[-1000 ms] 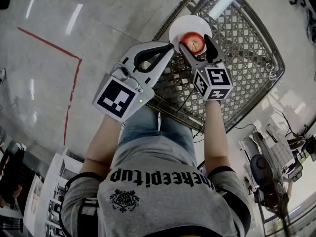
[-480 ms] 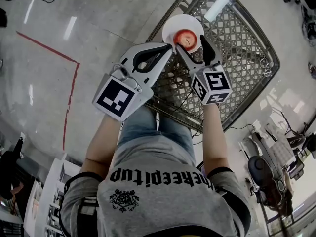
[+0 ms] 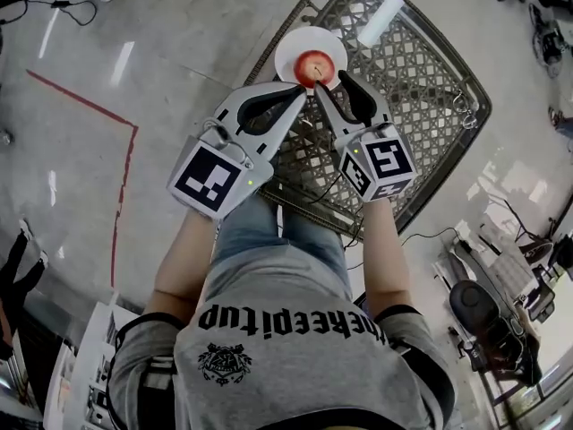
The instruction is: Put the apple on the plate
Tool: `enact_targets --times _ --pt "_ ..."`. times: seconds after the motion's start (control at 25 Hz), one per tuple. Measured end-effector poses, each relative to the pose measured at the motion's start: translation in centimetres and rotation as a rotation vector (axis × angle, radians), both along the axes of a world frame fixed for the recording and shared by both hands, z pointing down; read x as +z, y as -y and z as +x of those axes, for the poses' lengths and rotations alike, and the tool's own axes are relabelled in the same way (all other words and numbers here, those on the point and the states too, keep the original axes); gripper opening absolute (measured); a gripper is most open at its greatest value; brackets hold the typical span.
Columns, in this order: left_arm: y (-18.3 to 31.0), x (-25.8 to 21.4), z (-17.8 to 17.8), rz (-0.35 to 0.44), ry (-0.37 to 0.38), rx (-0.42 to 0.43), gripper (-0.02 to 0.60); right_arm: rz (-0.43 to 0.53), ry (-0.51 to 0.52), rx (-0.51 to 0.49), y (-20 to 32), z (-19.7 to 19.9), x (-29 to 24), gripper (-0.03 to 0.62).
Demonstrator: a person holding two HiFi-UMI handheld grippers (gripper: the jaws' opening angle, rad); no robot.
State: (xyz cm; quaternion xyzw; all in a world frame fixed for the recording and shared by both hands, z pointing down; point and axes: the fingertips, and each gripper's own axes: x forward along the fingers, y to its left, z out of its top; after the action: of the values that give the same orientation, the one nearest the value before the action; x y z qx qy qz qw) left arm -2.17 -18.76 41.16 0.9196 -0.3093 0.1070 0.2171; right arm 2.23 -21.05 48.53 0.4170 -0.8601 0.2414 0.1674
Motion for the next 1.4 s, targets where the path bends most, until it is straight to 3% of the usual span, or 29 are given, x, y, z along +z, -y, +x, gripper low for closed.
enact_targets --times 0.56,0.88,1.4 --pt "-4.0 -3.3 4.9 0.097 0.004 0.023 0.012 0.129 0.041 -0.009 -4.4 3.7 -6.7 0.04" --pt "-5.5 -5.9 6.0 0.158 -0.003 0.027 0.012 0.2 0.057 0.005 -6.0 4.4 -10.8 -0.006" --pt "-9.3 -8.1 7.3 0.212 0.006 0.013 0.012 0.295 0.066 -0.06 -10.3 4.8 -15.3 -0.008"
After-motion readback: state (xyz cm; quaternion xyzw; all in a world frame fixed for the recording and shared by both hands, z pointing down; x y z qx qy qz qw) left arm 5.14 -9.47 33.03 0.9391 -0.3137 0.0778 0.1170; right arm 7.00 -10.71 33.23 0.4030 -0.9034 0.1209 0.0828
